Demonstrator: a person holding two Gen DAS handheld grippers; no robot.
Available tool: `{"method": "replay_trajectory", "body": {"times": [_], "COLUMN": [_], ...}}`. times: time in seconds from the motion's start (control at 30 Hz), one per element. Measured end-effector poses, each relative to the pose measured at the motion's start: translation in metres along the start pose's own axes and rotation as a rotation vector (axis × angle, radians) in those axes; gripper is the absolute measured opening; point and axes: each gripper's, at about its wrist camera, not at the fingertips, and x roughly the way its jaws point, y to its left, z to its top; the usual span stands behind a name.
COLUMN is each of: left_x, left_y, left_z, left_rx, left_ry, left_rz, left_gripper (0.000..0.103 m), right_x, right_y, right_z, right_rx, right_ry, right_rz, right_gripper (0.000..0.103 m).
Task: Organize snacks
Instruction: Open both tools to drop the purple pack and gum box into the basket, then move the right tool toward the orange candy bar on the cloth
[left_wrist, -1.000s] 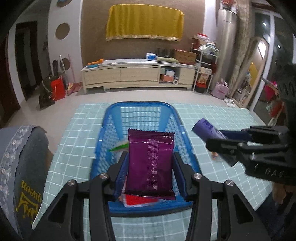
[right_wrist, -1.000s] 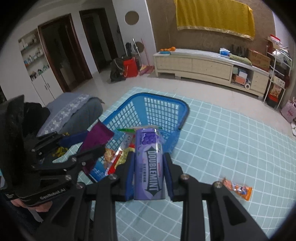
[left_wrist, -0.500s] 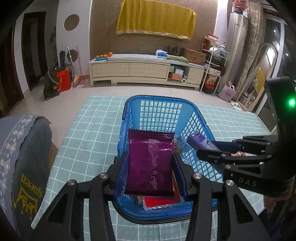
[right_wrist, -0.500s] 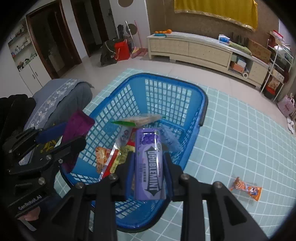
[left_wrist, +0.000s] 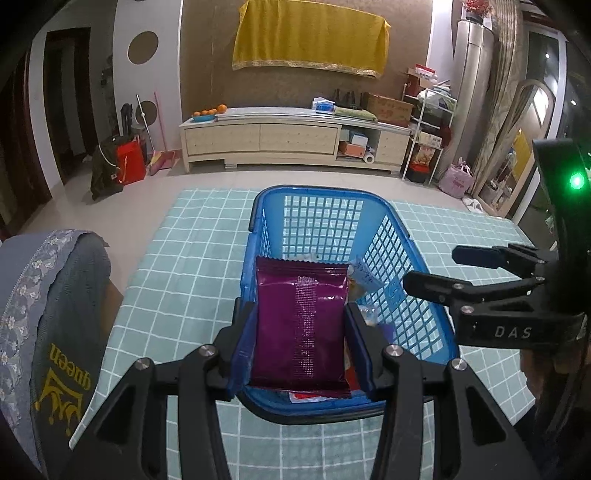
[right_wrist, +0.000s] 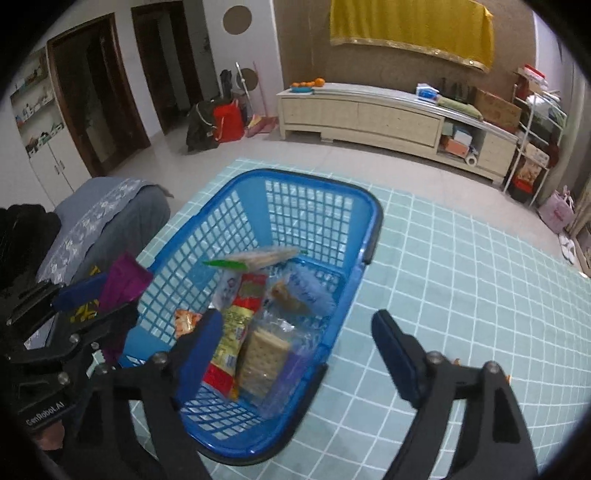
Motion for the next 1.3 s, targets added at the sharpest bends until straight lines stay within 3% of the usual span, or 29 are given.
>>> {"method": "replay_trajectory", "body": {"times": [0.17,0.83,1.23,1.3], "left_x": [0.003,0.067,0.103,0.107], "left_y": [-0.007,-0.056,-0.062,-0.061], "left_z": [0.009,0.054,0.076,0.076], "left_rx": [0.005,0.089,0.099,0.1], "left_ry": [-0.005,0.052,0.1,0.114], "left_rz": [-0.014,-0.075,-0.083,-0.084], "left_gripper": [0.045,0.045,0.045,0.05], "right_x": [-0.008,-0.009,0.009,0.007], "right_y": [-0.016,-0.085,-0.107,-0.109], "right_z": [0.003,0.013,0.023,0.024], "right_rx": [0.033,0.136,0.178,0.183], "right_ry": [-0.017,-0.046,0.0,-0.004], "right_rz": [-0.016,-0.11,-0.088,-0.086], "right_gripper": [0.103,0.103,0.103,0.103]}}
